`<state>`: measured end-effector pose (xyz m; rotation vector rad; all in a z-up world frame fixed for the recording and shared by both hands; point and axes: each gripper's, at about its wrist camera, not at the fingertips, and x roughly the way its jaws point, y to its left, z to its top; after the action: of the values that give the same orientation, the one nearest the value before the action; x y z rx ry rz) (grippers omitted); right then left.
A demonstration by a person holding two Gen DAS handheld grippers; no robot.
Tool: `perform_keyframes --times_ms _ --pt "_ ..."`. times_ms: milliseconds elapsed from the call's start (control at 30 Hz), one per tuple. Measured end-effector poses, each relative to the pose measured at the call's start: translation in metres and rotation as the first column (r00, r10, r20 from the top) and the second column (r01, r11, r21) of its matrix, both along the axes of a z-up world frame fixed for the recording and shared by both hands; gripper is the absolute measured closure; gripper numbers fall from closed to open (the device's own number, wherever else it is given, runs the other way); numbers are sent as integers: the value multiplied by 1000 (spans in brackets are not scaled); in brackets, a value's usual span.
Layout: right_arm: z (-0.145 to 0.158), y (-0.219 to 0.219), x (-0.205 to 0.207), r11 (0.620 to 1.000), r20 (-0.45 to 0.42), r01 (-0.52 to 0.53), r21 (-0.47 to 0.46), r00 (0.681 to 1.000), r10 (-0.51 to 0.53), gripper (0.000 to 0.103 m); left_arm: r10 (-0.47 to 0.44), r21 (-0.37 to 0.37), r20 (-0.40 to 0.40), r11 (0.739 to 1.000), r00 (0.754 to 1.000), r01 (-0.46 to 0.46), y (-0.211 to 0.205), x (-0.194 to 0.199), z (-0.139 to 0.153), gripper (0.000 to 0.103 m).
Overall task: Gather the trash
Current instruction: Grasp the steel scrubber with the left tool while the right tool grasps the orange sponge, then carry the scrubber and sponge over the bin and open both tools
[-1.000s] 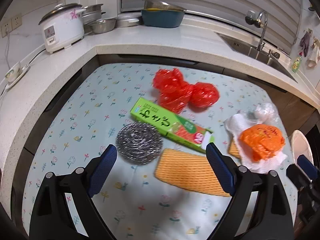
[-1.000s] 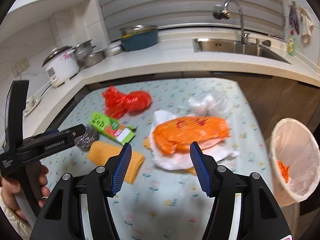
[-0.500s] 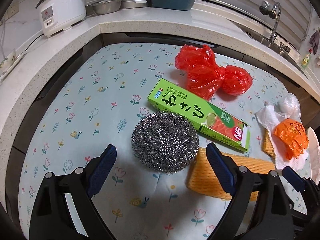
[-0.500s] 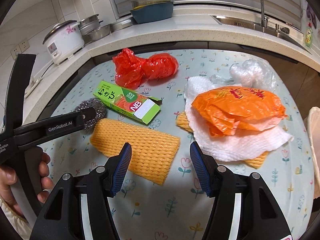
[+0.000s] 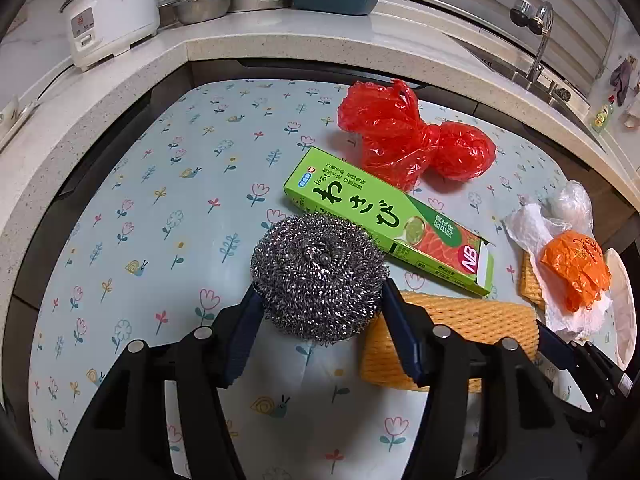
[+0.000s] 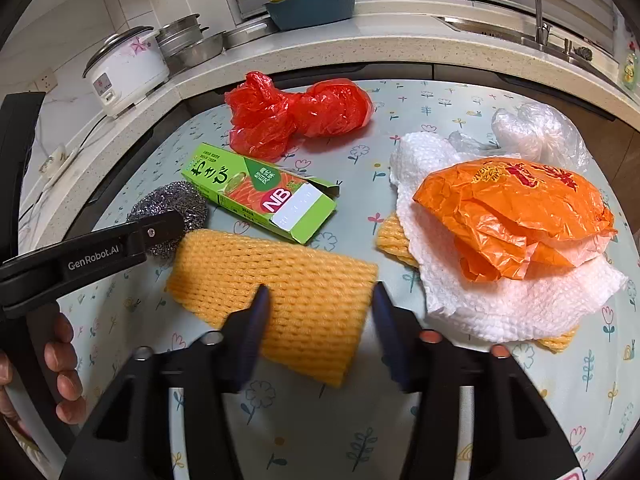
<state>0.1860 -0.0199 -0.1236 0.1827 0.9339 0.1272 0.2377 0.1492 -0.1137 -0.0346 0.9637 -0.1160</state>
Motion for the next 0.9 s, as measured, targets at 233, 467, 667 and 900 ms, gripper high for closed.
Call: perform_keyframes --times_ms 233,467,667,900 --pt "14 -14 -11 999 29 20 41 999 -21 84 11 -3 25 1000 1000 -11 -2 -12 17 48" --pt "50 -36 -30 997 111 52 52 992 -57 87 -1 -12 73 1000 997 2 -15 -31 45 48" --pt "82 -77 -54 990 182 130 62 973 -139 88 -42 -23 127 999 991 45 -41 -49 75 48" --pt "112 -136 -88 970 244 231 81 939 -244 88 -129 -30 164 990 978 136 -97 -70 98 48"
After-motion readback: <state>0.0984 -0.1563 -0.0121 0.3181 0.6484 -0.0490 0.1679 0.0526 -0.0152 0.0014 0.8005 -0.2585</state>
